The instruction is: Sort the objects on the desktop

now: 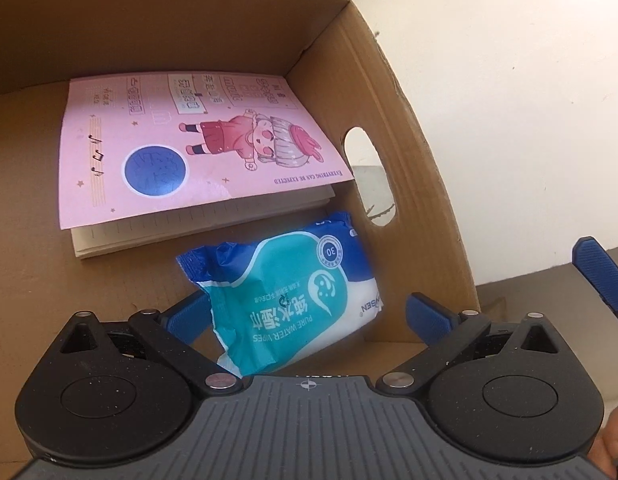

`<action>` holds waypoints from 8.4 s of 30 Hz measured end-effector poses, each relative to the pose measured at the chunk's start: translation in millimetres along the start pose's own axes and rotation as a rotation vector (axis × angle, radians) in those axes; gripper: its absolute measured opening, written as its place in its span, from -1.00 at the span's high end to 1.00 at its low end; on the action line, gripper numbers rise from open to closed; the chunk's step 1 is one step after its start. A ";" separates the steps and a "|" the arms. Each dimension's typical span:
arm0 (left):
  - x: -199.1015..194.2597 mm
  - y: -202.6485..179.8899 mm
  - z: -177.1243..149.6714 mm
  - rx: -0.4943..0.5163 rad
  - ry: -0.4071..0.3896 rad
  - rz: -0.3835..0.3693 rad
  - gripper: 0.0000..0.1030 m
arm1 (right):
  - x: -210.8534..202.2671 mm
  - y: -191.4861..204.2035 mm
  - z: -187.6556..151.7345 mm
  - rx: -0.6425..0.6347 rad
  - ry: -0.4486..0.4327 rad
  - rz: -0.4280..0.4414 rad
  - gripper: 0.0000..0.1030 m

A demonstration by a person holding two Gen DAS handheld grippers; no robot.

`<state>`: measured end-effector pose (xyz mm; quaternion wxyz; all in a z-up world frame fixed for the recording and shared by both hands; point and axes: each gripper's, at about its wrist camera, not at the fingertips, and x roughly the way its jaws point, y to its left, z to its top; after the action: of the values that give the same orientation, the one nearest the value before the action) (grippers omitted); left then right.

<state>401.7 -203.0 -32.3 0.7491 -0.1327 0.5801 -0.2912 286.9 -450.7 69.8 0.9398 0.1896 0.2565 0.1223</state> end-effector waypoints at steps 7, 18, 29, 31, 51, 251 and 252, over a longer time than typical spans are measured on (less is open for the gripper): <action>-59.5 -11.5 -19.0 0.053 -0.156 0.001 -0.99 | -32.9 16.7 -12.5 -0.003 -0.044 0.023 -0.69; -154.0 -29.8 -95.4 0.227 -0.378 0.033 -0.99 | -70.3 37.3 -51.5 -0.003 -0.037 0.059 -0.83; -176.5 -11.7 -206.6 0.410 -0.530 0.101 -0.99 | -56.0 50.0 -122.8 0.062 0.044 0.066 -0.83; -167.2 -9.8 -223.2 0.447 -0.537 0.102 -0.99 | -48.3 51.9 -134.8 0.068 0.056 0.059 -0.83; -73.1 6.3 -255.3 0.636 -0.507 0.393 -0.95 | 70.0 80.3 -184.4 -0.164 0.303 -0.038 -0.25; -33.5 37.2 14.2 0.408 -0.025 0.208 -0.25 | 228.5 60.0 -51.4 -0.208 0.692 -0.067 0.59; -31.8 39.5 17.7 0.397 -0.005 0.205 -0.24 | 232.5 59.2 -52.3 -0.209 0.706 -0.069 0.59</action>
<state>424.6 -155.3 -23.2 0.7877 0.0764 0.5199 -0.3216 446.4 -306.0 -48.4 0.8112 0.0298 0.5574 0.1743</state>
